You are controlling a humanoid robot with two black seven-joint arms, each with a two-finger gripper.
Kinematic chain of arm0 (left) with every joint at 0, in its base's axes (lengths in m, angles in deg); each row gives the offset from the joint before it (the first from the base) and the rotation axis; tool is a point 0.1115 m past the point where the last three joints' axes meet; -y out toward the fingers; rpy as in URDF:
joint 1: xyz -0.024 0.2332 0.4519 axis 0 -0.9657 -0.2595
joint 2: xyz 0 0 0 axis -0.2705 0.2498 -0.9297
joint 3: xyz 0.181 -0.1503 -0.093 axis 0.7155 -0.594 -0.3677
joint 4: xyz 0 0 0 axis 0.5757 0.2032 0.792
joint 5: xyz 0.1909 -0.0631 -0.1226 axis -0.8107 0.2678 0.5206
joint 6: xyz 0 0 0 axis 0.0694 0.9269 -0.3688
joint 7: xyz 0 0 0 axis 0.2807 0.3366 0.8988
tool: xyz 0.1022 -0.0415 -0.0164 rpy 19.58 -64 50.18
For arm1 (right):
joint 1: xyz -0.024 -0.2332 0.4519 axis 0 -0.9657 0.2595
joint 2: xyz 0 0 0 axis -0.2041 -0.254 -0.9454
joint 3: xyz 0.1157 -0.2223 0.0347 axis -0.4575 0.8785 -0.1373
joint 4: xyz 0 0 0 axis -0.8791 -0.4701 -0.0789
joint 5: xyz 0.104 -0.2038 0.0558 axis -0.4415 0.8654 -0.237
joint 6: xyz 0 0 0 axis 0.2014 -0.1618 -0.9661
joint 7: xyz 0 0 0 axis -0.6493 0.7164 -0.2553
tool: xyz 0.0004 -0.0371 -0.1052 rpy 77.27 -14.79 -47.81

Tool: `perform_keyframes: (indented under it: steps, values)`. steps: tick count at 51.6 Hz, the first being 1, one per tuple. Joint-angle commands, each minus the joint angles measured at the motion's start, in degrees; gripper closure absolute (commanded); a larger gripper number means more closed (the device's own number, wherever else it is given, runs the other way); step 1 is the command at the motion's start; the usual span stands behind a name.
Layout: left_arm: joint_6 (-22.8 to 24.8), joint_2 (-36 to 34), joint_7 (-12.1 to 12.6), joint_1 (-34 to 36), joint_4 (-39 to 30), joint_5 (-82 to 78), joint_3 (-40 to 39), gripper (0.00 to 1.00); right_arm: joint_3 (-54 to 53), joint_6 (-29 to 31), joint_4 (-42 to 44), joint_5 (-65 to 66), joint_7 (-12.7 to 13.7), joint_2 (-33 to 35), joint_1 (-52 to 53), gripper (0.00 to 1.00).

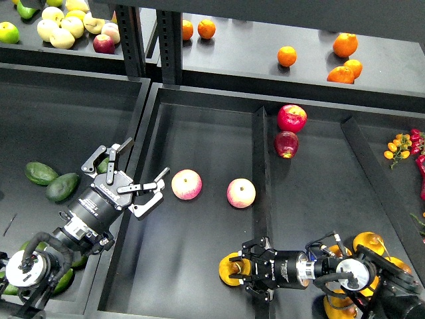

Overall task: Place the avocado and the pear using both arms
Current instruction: 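Close the right gripper around the yellow pear, then carry the pear with the right gripper to the bin of pears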

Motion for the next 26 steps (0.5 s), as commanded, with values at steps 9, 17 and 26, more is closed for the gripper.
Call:
perform_keyframes:
  steps: [9,17,26]
  values:
    - [0.0,0.0,0.0,-0.1,-0.1,0.0,0.0,0.01,-6.2,0.0,-3.7,-0.4,0.0,7.3,1.5,0.81]
    - [0.0,0.0,0.0,-0.1,-0.1,0.0,0.1,0.01,-7.1,0.0,-6.2,-2.8,0.0,15.4,1.4,0.81]
    - [0.0,0.0,0.0,-0.2,0.0,0.0,0.1,0.01,-6.3,0.0,-9.4,-4.7,0.0,23.9,0.0,0.81]
